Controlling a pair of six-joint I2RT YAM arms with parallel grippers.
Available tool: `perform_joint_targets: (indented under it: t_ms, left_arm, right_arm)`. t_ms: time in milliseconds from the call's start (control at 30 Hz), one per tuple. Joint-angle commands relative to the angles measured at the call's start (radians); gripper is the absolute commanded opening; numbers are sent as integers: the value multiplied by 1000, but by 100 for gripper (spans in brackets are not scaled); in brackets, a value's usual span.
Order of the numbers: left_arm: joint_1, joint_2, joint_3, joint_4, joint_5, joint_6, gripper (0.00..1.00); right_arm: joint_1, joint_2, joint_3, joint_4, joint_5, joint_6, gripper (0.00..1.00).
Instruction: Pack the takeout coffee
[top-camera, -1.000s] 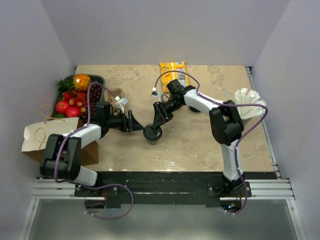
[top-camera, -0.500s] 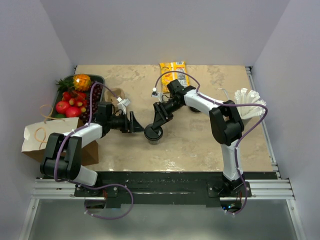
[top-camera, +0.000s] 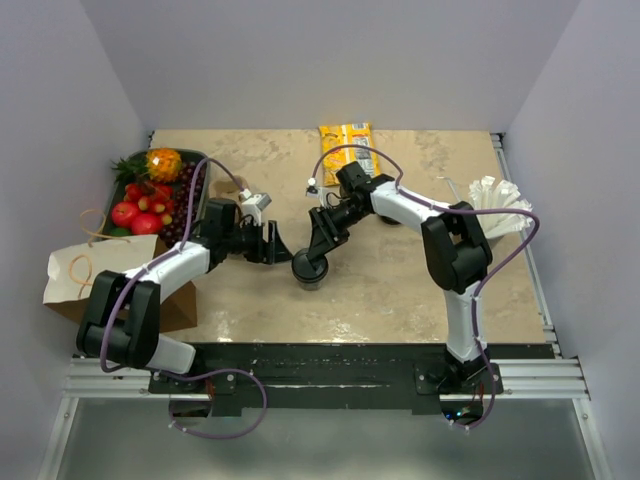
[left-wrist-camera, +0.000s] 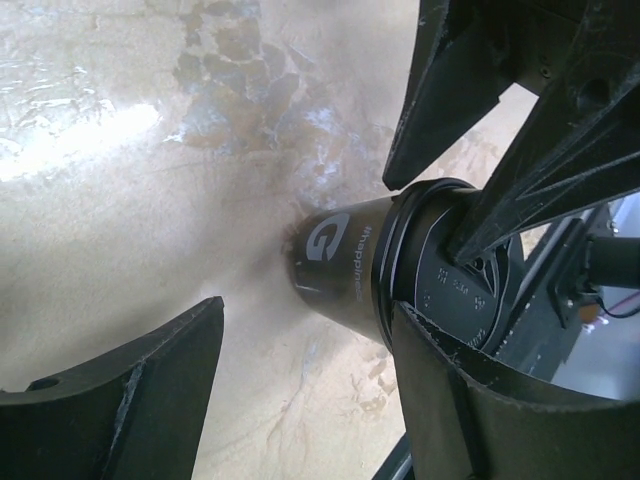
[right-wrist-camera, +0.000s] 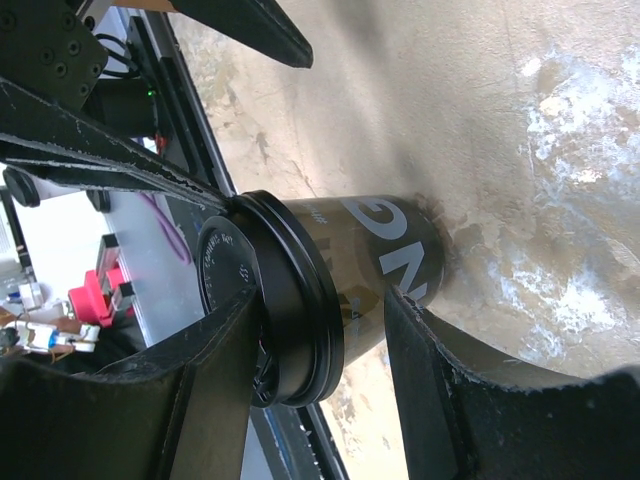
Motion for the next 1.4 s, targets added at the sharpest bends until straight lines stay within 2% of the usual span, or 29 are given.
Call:
perform_joint_targets:
  t_ms: [0,200,333,467,700,733,833,900,1033,1067,1233,1367]
  left_arm:
    - [-28,45,-22,-159,-239,85,71]
    - [-42,36,12,-101,-111,83,70]
    - [-37,-31,47,-78,-52,106,70]
    - [-30,-71,93,-59,23,124,71]
    - [-26,-82,153,-35,40,143,75]
    - [-26,-80,158,-32,53,144,75]
    - [-28,-82,179,-36,87,192,75]
    - [-33,-77,198,-59,80,274,96]
    - [-33,-34,247,-82,50,336,96]
    - [-33,-27,263,-75,49,335,96]
    - [-33,6,317,-68,22,316,96]
    - [-26,2,336,-85,14,322,96]
  right_arm:
    - [10,-9,-26,11,155,-36,54]
    - [5,-14,0,-14,110,-56,54]
    - [-7,-43,56,-77,15,-126,57]
    - [-27,-64,114,-112,-17,-146,60]
    - [-42,-110,139,-123,12,-172,62]
    - [-44,-112,140,-121,23,-172,66]
    - [-65,-159,155,-120,109,-188,66]
    - [-82,-216,160,-111,211,-201,63]
    - [-157,-290,139,33,367,-202,58]
    - [-165,-293,152,47,429,-221,57]
    - [-171,-198,249,-31,516,-551,50]
    - [-171,-126,327,-101,526,-738,46]
